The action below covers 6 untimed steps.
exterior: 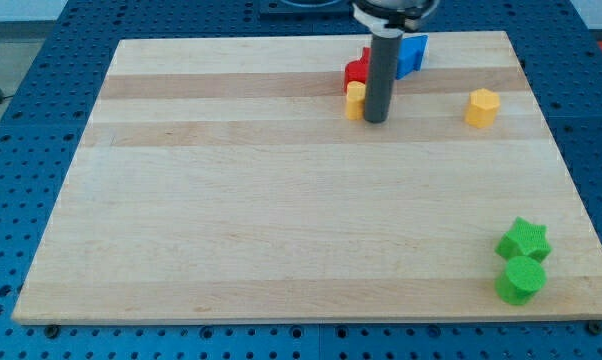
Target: Place yellow heart to the bottom left of red circle
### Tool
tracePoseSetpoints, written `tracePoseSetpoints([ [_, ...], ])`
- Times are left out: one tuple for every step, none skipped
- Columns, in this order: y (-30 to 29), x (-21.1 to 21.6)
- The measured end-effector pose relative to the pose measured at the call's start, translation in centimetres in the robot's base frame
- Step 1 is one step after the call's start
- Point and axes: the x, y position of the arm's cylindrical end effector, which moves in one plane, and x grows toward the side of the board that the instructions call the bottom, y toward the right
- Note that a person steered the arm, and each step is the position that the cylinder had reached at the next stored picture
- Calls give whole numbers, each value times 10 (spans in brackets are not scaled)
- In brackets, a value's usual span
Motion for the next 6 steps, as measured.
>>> tracePoseSetpoints([
  [-20,0],
  [-28,0],
  [-28,0],
  [-23,1],
  [24,32],
  [85,60],
])
